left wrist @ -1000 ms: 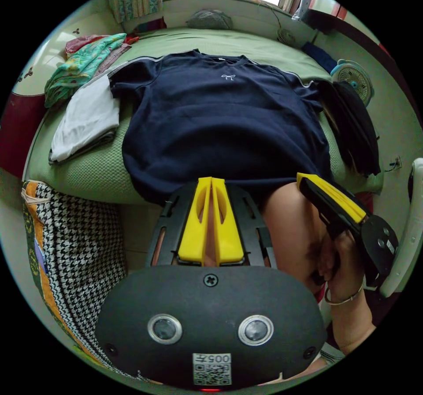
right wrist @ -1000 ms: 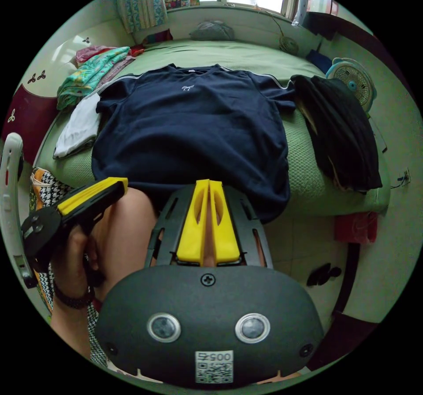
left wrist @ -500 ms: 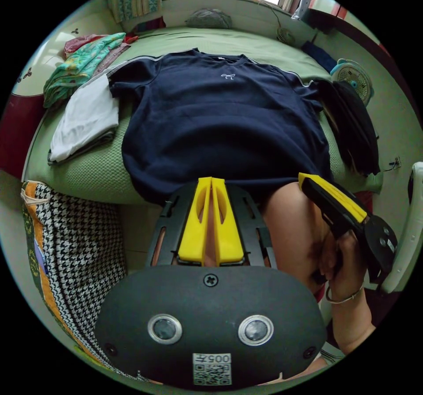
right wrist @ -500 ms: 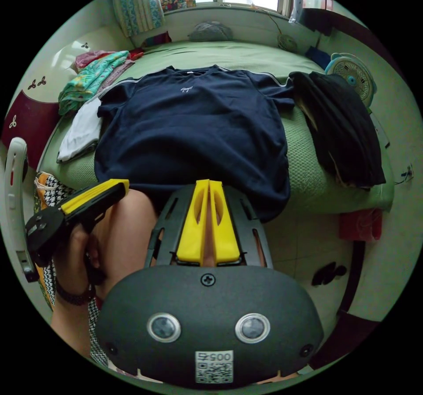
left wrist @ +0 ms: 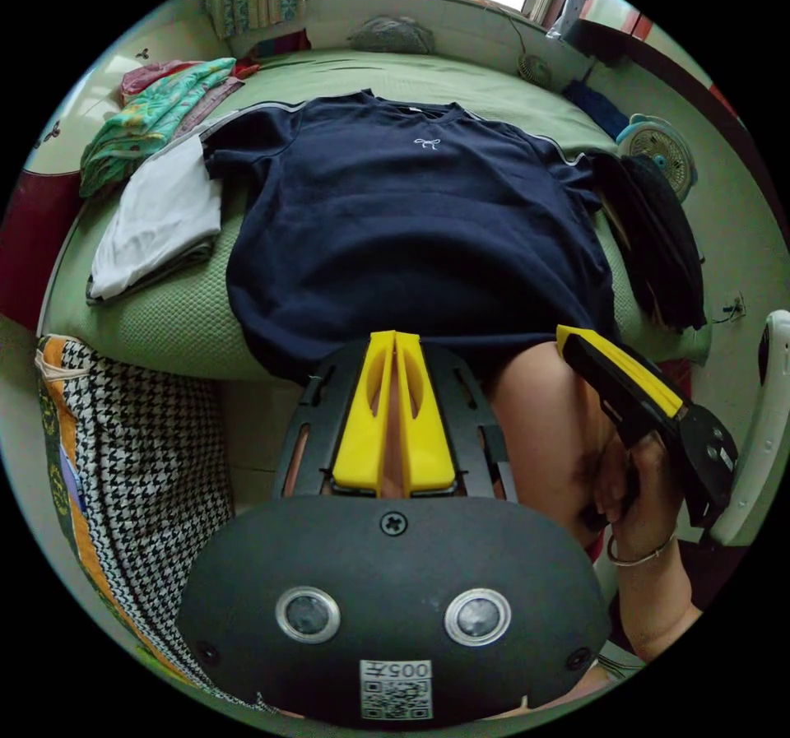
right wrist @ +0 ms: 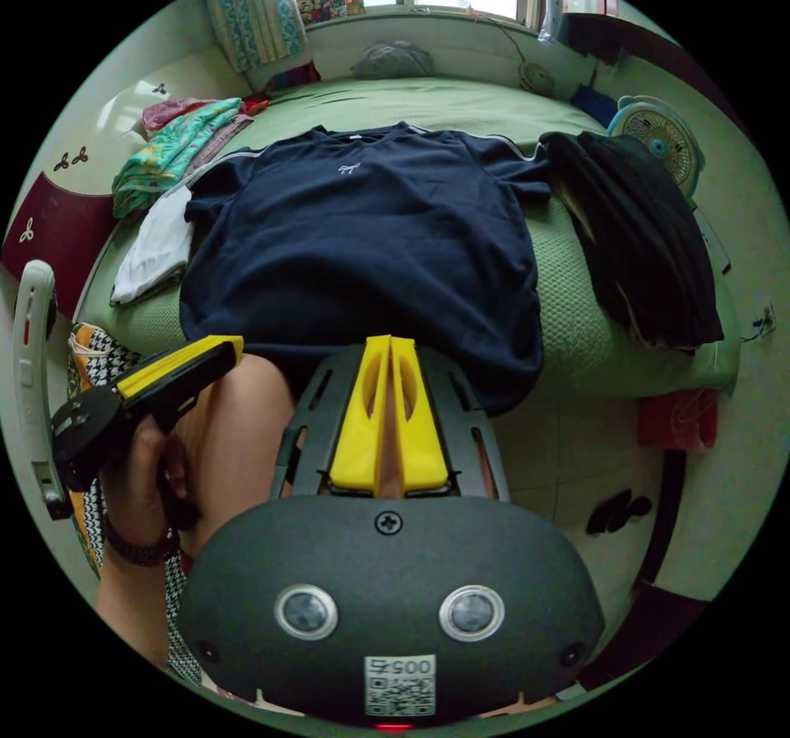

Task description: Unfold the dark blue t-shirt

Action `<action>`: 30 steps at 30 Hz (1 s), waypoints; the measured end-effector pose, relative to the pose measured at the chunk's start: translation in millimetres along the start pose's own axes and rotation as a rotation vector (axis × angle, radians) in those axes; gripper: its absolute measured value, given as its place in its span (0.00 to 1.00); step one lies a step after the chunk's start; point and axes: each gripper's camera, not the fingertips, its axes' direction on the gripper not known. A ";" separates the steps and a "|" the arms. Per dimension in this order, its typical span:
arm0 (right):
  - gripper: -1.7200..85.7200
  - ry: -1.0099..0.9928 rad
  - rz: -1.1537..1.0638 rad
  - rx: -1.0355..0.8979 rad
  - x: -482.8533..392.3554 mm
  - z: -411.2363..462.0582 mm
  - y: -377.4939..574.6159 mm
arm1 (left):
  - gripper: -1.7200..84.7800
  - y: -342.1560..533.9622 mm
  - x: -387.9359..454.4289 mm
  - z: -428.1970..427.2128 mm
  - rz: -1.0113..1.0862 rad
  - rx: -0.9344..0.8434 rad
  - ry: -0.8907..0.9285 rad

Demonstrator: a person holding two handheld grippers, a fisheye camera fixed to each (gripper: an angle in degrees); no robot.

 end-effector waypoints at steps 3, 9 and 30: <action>0.00 0.000 0.000 0.001 4.6 0.9 -2.8 | 0.01 -3.1 -1.8 5.8 -0.005 0.000 0.012; 0.00 -0.004 0.004 0.002 14.6 2.8 -9.2 | 0.01 -10.3 -2.5 18.2 -0.007 -0.001 0.019; 0.00 -0.078 0.007 -0.015 52.2 6.8 -41.9 | 0.01 -44.1 9.1 68.4 0.011 -0.046 0.020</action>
